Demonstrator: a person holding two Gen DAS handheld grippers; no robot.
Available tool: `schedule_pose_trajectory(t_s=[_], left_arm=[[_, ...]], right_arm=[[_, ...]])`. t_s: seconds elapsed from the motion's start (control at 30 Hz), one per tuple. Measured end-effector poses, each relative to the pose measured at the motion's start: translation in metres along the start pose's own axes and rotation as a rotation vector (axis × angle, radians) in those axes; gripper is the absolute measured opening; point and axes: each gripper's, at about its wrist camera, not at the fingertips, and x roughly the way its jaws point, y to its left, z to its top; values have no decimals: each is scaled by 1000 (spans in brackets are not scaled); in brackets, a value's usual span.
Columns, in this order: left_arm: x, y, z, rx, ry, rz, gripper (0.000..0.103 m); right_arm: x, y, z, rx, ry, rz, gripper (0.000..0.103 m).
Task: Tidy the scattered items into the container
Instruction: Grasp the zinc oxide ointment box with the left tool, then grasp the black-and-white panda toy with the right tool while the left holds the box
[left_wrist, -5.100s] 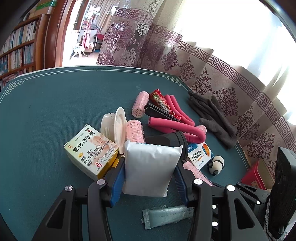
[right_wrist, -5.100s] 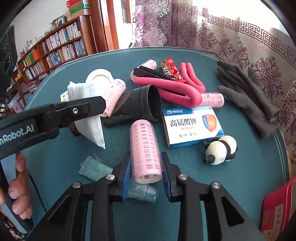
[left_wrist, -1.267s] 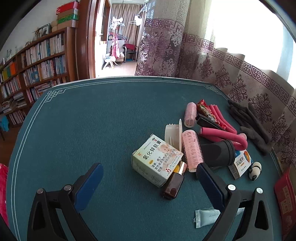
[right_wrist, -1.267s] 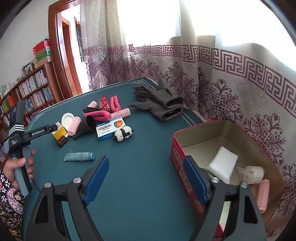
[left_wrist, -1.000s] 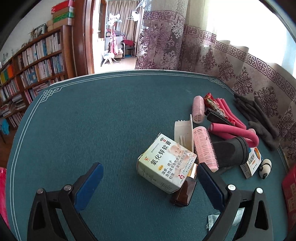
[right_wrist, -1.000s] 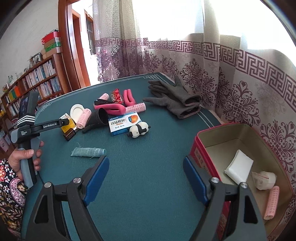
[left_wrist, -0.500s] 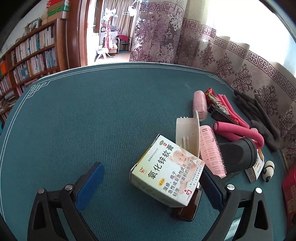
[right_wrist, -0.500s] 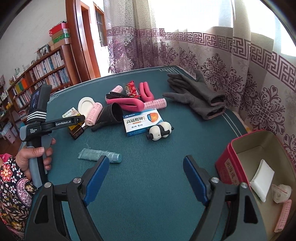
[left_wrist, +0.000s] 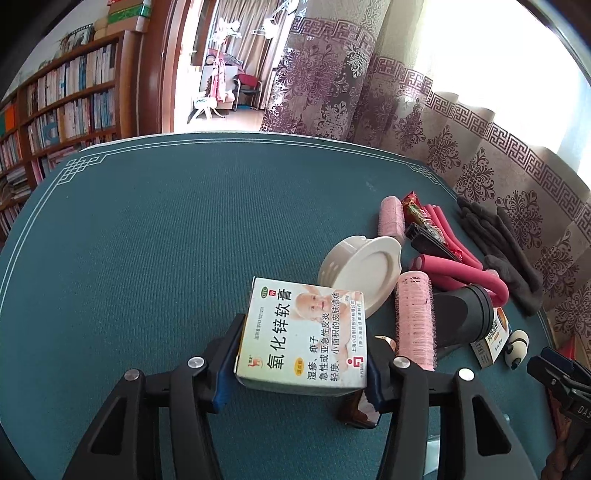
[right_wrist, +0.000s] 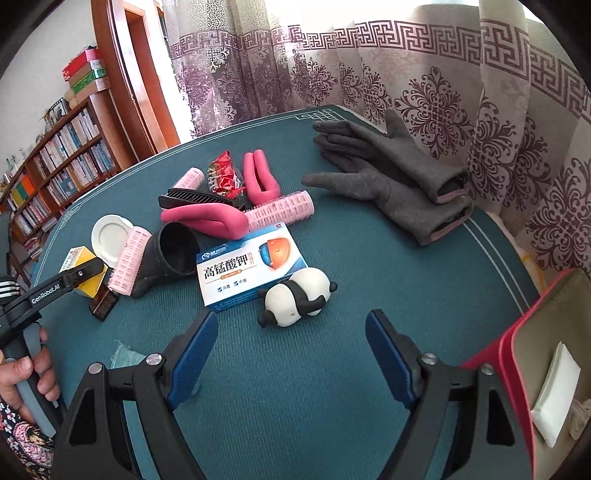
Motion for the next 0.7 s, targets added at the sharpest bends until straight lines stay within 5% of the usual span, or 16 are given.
schedule_pose_trajectory(t_s=[0.3,0.43,0.7], left_arm=[[6,0,-2,4,11,14,56],[6,-1,-2,0,11,14,56],[-3,2,1,-27,1,1,56]], right_arm=[[36,-4,11,34,52,17,83],[31,-2,7,22,54,30,56],[6,1,-8,24,39,29,56]])
